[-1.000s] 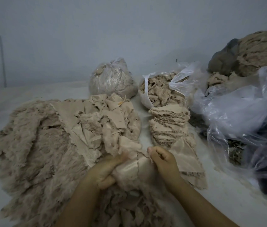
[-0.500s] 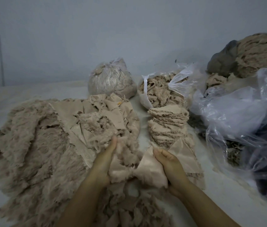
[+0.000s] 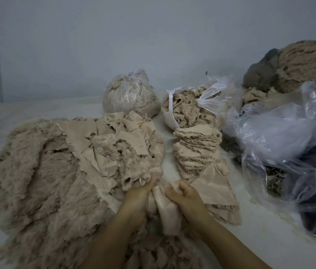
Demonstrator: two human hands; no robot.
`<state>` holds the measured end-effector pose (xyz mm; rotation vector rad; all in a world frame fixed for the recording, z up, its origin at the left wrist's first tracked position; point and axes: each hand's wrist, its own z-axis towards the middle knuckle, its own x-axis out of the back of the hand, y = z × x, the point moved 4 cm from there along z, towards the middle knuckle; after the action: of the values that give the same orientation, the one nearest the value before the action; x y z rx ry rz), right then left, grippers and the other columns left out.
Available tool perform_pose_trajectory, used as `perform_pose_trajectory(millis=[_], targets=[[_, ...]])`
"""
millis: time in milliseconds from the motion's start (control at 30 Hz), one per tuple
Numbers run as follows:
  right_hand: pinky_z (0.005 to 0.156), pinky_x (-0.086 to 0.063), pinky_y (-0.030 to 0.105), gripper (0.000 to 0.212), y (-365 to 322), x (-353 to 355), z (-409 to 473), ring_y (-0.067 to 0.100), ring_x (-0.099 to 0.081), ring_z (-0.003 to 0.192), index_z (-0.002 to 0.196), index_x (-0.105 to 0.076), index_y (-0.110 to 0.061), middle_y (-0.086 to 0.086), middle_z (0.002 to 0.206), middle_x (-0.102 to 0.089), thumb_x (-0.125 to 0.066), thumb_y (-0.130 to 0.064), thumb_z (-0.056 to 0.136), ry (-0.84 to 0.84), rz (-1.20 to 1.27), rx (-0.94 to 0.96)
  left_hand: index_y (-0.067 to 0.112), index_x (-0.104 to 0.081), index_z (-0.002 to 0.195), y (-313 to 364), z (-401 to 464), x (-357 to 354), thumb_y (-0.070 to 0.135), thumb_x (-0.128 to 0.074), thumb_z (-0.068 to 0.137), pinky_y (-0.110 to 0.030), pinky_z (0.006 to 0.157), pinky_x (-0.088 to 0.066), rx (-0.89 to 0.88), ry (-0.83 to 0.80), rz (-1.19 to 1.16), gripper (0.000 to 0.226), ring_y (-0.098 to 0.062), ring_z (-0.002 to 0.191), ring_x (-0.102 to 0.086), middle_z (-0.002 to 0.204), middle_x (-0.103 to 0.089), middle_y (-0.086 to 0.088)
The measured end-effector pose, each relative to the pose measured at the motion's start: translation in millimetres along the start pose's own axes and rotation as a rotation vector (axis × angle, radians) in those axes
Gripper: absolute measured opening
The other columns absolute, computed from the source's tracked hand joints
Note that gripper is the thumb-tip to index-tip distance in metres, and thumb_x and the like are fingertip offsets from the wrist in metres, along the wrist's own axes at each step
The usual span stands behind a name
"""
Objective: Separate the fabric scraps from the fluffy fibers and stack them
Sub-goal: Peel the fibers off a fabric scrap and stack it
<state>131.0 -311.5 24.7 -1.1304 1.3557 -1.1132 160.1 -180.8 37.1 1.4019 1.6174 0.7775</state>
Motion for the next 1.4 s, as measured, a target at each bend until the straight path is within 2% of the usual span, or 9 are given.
perform_pose_trajectory(millis=[133,300,500,767,933,1067,1167,1333,1400], targets=[[0.059,-0.05,0.031,0.02,-1.8,0.2,4.5,0.021,-0.06,0.067,0.079,-0.056,-0.008,0.008,0.069,-0.064,-0.064,-0.022,0.09,0.082,0.088,0.039,0.001,-0.059,0.12,-2.7,-12.0,-4.9,0.057,-0.084,0.038,-0.043,0.083,-0.057,0.038,-0.12,0.191,0.102,-0.031,0.093,-0.069,0.104,-0.07,-0.017],[0.062,-0.048,0.033,0.02,-3.9,3.6,8.4,0.016,-0.058,0.066,0.076,-0.055,-0.011,0.002,0.066,-0.061,-0.058,-0.02,0.094,0.2,0.02,0.115,0.0,-0.075,0.089,-6.1,-11.3,-5.1,0.033,-0.084,0.053,-0.039,0.067,-0.06,0.041,-0.201,0.159,0.05,-0.031,0.082,-0.072,0.091,-0.073,-0.02],[0.064,-0.043,0.037,0.031,-3.1,2.8,15.4,0.02,-0.052,0.066,0.073,-0.056,-0.005,0.008,0.067,-0.056,-0.062,-0.03,0.091,0.164,-0.035,0.124,0.004,-0.063,0.111,-7.6,-6.3,-8.5,0.004,-0.067,0.084,-0.029,0.061,-0.057,-0.094,-0.201,0.216,0.027,-0.023,0.081,-0.072,0.092,-0.074,-0.012],[0.055,-0.032,0.036,0.032,1.4,32.3,20.7,0.016,-0.035,0.053,0.067,-0.041,-0.014,0.004,0.055,-0.037,-0.054,-0.018,0.096,0.399,-0.07,0.179,-0.001,-0.062,0.117,1.7,-5.1,-2.0,0.008,-0.064,0.088,-0.049,0.099,-0.046,-0.115,-0.078,0.202,0.03,-0.035,0.108,-0.061,0.114,-0.066,-0.019],[0.047,-0.032,0.024,0.037,4.4,47.8,-6.8,0.011,-0.038,0.045,0.057,-0.049,-0.019,0.0,0.052,-0.045,-0.062,-0.03,0.09,-0.302,-0.575,-0.168,0.007,-0.071,0.094,12.5,-1.6,13.8,0.016,-0.066,0.083,-0.033,0.065,-0.056,-0.05,-0.099,0.065,0.015,-0.027,0.076,-0.071,0.09,-0.074,-0.015],[0.069,-0.041,0.022,0.04,-16.4,37.1,-7.4,0.005,-0.053,0.069,0.077,-0.055,-0.022,-0.009,0.076,-0.059,-0.048,-0.06,0.086,-0.149,-0.471,-0.077,-0.001,-0.073,0.091,9.9,0.5,0.8,0.024,-0.072,0.066,-0.031,0.063,-0.056,-0.029,-0.189,0.054,0.036,-0.03,0.076,-0.071,0.091,-0.072,-0.022],[0.073,-0.046,0.017,0.011,-15.5,11.0,-7.9,-0.004,-0.062,0.08,0.094,-0.061,-0.032,-0.019,0.088,-0.067,-0.063,-0.041,0.088,-0.282,-0.395,-0.01,-0.001,-0.075,0.082,9.1,-1.6,-8.7,0.028,-0.071,0.064,-0.036,0.07,-0.058,-0.017,-0.192,0.052,0.034,-0.032,0.078,-0.071,0.088,-0.071,-0.024],[0.051,-0.036,0.017,0.031,2.5,21.1,-13.7,0.0,-0.043,0.042,0.067,-0.063,-0.004,-0.006,0.048,-0.051,-0.059,-0.019,0.093,-0.285,-0.454,0.029,0.004,-0.063,0.112,24.2,3.5,8.3,0.022,-0.065,0.087,-0.043,0.083,-0.054,-0.105,-0.02,0.019,0.032,-0.032,0.095,-0.066,0.101,-0.071,-0.016],[0.052,-0.036,0.014,0.038,3.2,25.7,-17.9,-0.001,-0.042,0.04,0.056,-0.055,-0.015,-0.007,0.046,-0.049,-0.059,-0.021,0.093,-0.309,-0.505,0.078,0.002,-0.057,0.115,22.1,5.0,15.0,0.013,-0.059,0.092,-0.037,0.062,-0.056,-0.089,0.051,0.05,0.026,-0.031,0.079,-0.065,0.09,-0.067,-0.016]])
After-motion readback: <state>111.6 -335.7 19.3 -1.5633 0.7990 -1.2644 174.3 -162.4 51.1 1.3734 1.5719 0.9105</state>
